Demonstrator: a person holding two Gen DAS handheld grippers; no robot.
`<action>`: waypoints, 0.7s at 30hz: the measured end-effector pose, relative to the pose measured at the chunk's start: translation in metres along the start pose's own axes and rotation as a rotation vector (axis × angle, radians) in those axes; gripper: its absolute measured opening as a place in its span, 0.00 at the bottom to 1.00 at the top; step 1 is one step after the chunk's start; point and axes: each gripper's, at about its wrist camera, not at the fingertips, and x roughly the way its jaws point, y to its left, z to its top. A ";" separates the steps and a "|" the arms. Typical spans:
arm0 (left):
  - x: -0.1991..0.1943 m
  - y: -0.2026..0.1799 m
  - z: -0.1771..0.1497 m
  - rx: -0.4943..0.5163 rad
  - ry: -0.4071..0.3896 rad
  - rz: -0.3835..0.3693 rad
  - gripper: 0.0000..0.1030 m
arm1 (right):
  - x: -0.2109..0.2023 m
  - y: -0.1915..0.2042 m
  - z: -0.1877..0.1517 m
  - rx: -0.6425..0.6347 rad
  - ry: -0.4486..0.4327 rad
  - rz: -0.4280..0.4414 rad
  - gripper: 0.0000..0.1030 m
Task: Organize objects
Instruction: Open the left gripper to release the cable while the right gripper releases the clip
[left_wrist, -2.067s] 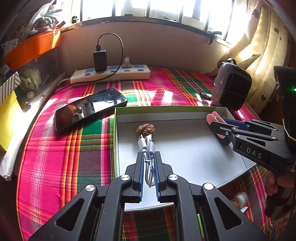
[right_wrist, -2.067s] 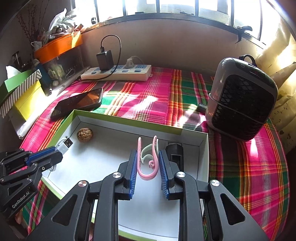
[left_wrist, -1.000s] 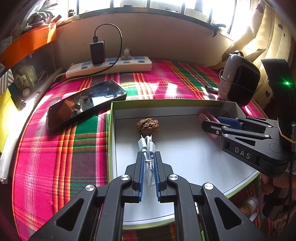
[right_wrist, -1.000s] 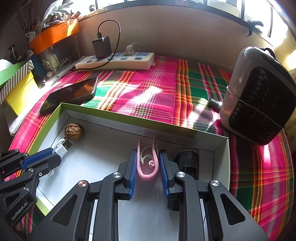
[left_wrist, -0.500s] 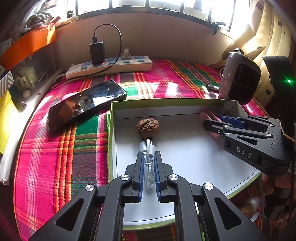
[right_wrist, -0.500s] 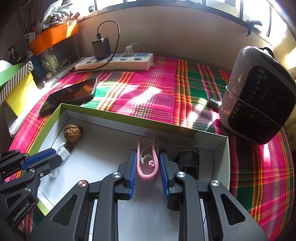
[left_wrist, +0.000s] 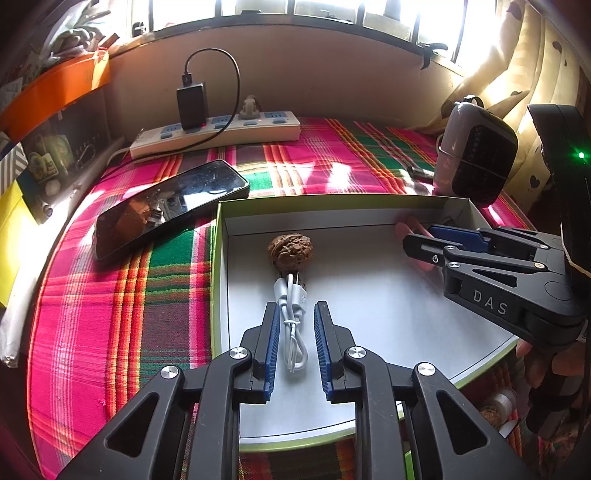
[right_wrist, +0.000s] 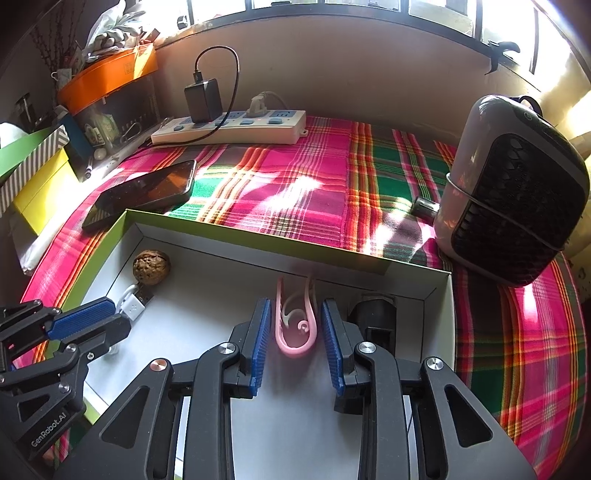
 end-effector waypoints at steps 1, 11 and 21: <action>-0.001 0.000 0.000 -0.001 0.001 -0.001 0.19 | -0.001 0.001 0.000 0.000 -0.003 0.000 0.29; -0.013 -0.001 -0.004 -0.011 -0.008 0.005 0.27 | -0.016 0.006 -0.004 0.004 -0.025 0.001 0.29; -0.031 -0.006 -0.012 0.004 -0.036 0.022 0.28 | -0.033 0.012 -0.017 0.011 -0.046 0.005 0.30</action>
